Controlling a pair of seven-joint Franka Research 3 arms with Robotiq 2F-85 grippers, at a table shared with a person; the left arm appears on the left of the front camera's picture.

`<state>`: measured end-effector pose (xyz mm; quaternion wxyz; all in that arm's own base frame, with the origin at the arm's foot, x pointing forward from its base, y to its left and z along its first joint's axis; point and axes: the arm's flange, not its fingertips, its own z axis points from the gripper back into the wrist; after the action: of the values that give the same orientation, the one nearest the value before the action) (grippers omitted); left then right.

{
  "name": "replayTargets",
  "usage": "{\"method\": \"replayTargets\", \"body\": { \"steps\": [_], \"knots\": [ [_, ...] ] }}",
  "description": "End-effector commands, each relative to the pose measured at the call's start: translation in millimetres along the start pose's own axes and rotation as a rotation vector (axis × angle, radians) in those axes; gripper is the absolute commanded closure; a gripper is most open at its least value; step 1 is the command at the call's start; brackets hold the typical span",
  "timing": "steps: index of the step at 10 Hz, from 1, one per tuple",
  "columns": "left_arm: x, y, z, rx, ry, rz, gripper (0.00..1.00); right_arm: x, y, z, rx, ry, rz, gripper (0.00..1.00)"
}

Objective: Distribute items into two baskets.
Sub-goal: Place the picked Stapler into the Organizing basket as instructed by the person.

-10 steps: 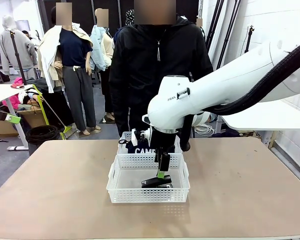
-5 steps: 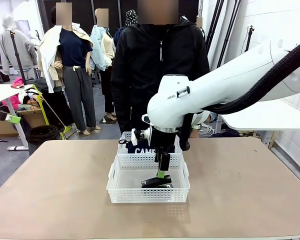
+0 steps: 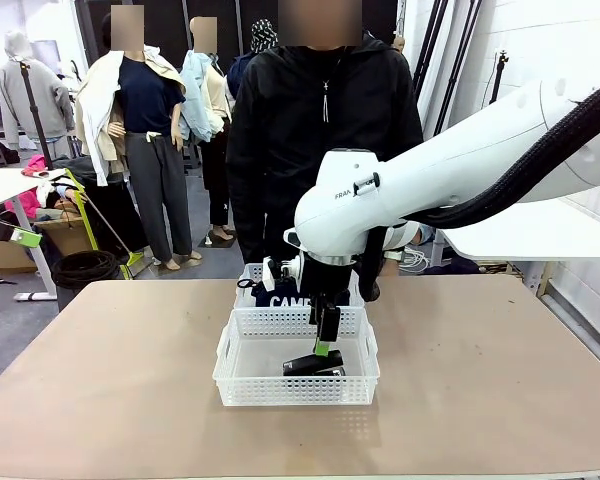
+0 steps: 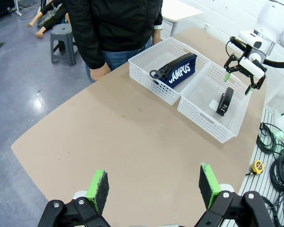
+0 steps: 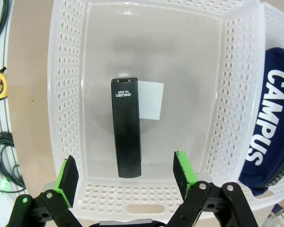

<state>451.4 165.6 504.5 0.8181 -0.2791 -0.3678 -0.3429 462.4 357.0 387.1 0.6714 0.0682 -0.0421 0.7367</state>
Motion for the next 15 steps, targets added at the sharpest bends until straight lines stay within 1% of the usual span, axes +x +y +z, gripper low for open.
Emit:
{"method": "replayTargets", "body": {
  "steps": [1,2,3,5,6,7,8,10,11,12,13,14,15],
  "knots": [
    [0,-2,0,0.009,-0.017,0.007,0.0,-1,0,-3,-0.013,-0.006,0.0,0.0],
    [0,-2,0,0.009,-0.017,0.007,0.0,0,0,0,0.0,0.0,0.0,0.0],
    [0,-2,0,0.009,-0.017,0.007,0.0,-3,-7,32,-0.057,-0.012,-0.041,0.0],
    [0,-2,0,0.009,-0.017,0.007,0.0,-11,-13,99,-0.155,-0.039,-0.184,0.0],
    [0,-2,0,0.009,-0.017,0.007,0.0,-22,-15,137,-0.193,-0.062,-0.227,0.0],
    [0,-2,0,0.009,-0.017,0.007,0.0,-42,-12,171,-0.218,-0.074,-0.261,0.0],
    [0,-2,0,0.009,-0.017,0.007,0.0,-72,-13,201,-0.244,-0.055,-0.338,0.0],
    [0,-2,0,0.009,-0.017,0.007,0.0,-137,-2,252,-0.31,-0.071,-0.466,0.0],
    [0,-2,0,0.009,-0.017,0.007,0.0,-164,7,261,-0.305,-0.082,-0.504,0.0],
    [0,-2,0,0.009,-0.017,0.007,0.0,-190,12,259,-0.296,-0.084,-0.557,0.0],
    [0,-2,0,0.009,-0.017,0.007,0.0,-211,19,260,-0.305,-0.118,-0.607,0.0],
    [0,-2,0,0.009,-0.017,0.007,0.0,-235,33,272,-0.34,-0.179,-0.652,0.0],
    [0,-2,0,0.009,-0.017,0.007,0.0,-254,53,280,-0.342,-0.219,-0.688,0.0]
  ]
}}
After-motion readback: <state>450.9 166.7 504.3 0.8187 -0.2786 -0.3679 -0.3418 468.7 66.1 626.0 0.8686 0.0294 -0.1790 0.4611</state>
